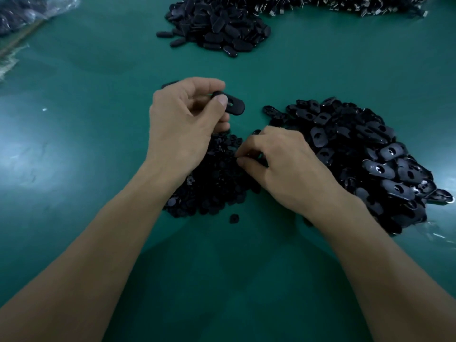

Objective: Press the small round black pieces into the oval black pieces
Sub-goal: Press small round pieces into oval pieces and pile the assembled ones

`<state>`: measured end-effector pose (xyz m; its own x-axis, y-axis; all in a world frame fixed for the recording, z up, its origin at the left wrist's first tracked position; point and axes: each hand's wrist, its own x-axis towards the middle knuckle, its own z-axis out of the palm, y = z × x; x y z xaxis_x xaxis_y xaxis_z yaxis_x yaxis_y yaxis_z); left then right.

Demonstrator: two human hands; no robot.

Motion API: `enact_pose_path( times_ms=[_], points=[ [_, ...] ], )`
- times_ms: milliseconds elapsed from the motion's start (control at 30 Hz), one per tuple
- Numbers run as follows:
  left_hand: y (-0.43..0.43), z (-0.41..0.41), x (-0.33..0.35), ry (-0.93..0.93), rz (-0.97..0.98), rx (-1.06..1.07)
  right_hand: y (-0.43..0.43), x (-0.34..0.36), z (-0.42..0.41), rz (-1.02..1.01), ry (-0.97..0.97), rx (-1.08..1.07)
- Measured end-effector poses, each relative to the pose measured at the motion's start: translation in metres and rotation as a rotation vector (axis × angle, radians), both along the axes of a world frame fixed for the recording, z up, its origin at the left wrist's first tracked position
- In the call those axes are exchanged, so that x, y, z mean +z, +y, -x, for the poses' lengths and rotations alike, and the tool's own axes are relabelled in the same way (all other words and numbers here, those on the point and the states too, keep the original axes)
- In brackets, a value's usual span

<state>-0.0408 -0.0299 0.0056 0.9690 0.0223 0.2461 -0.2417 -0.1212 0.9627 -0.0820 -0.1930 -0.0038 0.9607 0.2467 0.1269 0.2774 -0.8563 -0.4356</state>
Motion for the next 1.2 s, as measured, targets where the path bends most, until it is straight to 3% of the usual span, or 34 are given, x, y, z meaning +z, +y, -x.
enact_pose_path(
  times_ms=[533,700,967,1200],
  points=[
    [0.0,0.0,-0.001,0.019,0.017,-0.001,-0.001,-0.005,-0.003,-0.292,-0.151,-0.022],
    [0.0,-0.001,-0.002,0.013,0.002,-0.002,0.0,-0.002,-0.001,-0.371,-0.1,-0.015],
    [0.001,0.0,-0.002,-0.006,-0.013,0.007,0.002,0.005,-0.002,-0.248,-0.066,-0.049],
    [0.001,-0.001,-0.004,-0.016,-0.025,0.011,-0.001,0.004,0.001,-0.377,-0.13,-0.044]
  ],
)
